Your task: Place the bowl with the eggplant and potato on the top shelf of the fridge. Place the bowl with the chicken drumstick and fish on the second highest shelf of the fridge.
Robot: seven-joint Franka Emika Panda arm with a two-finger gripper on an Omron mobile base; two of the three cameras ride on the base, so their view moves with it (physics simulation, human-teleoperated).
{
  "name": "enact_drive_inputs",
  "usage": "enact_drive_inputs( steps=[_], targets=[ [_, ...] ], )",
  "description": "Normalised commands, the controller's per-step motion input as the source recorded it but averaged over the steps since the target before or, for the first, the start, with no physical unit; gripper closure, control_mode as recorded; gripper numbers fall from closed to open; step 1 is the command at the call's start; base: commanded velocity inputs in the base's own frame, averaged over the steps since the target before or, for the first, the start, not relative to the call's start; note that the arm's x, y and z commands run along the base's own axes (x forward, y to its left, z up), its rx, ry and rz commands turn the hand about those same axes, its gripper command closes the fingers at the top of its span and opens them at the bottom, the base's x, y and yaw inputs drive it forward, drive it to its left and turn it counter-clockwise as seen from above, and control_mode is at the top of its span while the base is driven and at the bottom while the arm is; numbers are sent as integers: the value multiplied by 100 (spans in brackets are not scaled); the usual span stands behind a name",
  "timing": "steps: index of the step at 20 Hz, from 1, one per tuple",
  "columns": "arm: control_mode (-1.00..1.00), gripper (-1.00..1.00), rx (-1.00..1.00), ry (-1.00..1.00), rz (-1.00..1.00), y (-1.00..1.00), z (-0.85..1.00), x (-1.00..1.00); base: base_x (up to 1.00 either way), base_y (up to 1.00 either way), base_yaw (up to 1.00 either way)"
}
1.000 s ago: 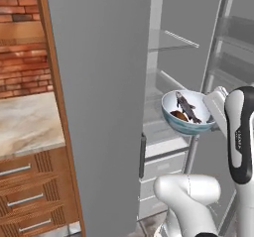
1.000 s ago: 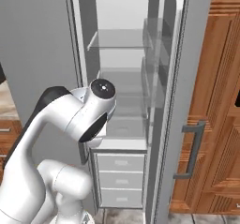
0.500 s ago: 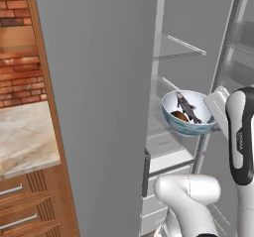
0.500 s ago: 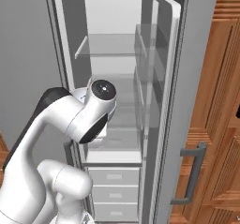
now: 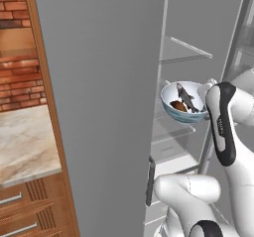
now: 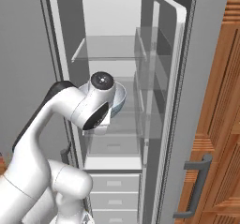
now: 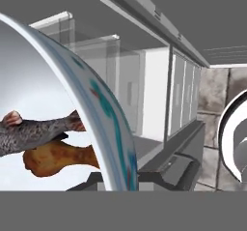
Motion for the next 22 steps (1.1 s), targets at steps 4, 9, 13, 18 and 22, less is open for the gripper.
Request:
enact_drive_inputs(
  steps=[4, 9, 13, 18, 22],
  targets=[
    [-100, 100, -6, -1, -8, -24, -11, 48, 0, 0, 0],
    [-100, 100, -6, 0, 0, -1, -32, 45, 0, 0, 0],
    [-100, 100, 0, 0, 0, 0, -10, 73, 0, 0, 0],
    [-100, 100, 0, 0, 0, 0, -1, 86, 0, 0, 0],
    [-100, 100, 0, 0, 0, 0, -8, 58, 0, 0, 0]
  ],
)
